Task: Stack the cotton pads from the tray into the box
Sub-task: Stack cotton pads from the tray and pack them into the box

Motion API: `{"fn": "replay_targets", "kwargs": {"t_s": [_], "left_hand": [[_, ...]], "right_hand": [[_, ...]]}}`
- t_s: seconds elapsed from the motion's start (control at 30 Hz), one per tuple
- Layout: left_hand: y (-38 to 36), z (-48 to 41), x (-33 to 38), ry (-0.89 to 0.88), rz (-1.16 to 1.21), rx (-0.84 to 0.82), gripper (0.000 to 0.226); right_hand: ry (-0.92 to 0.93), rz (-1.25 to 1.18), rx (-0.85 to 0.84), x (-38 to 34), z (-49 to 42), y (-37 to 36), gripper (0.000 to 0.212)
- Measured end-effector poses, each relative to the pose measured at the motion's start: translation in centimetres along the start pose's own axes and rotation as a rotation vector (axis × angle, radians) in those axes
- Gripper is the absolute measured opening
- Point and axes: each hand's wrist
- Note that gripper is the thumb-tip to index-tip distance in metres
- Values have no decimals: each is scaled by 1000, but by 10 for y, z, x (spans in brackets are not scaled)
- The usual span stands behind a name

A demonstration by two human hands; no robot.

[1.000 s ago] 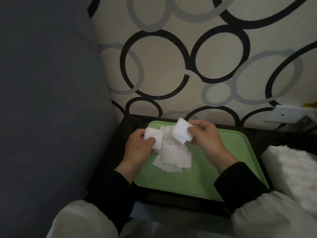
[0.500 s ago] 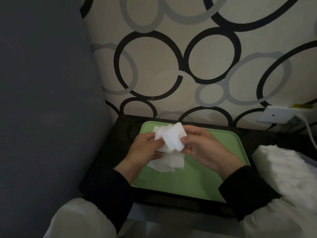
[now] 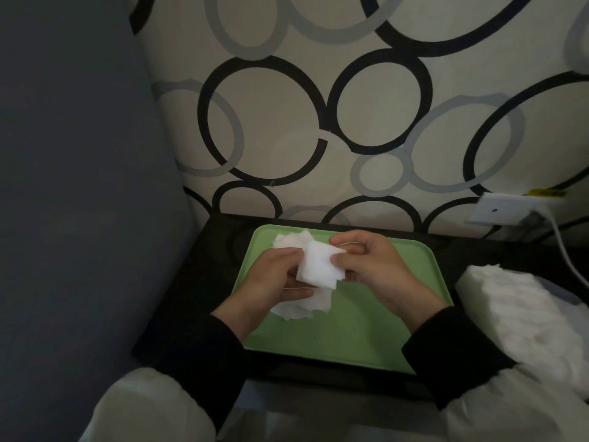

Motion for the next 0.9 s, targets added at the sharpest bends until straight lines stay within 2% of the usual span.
{"fn": "replay_targets", "kwargs": {"t_s": [0.13,0.2,0.6,0.9], "left_hand": [[1,1,0,-17,0,-72,15],[1,2,-2,-64,-52,-104,24],[3,-2,-4,-27,-3,-124,40],[8,-8,-8,-17,-9,-88,41]], "right_hand": [[31,0,41,1,-1,-1,23],[52,8,54,1,0,-2,23],[79,38,99,2,-2,1,12],[40,-80,141,-1,-4,7,11]]}}
Point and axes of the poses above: each hand's wrist, its own z-axis away from the middle knuckle, its own y-axis out of the back of the hand, x = y × z, and after that the axes turned 15 degrees about x, right-handed
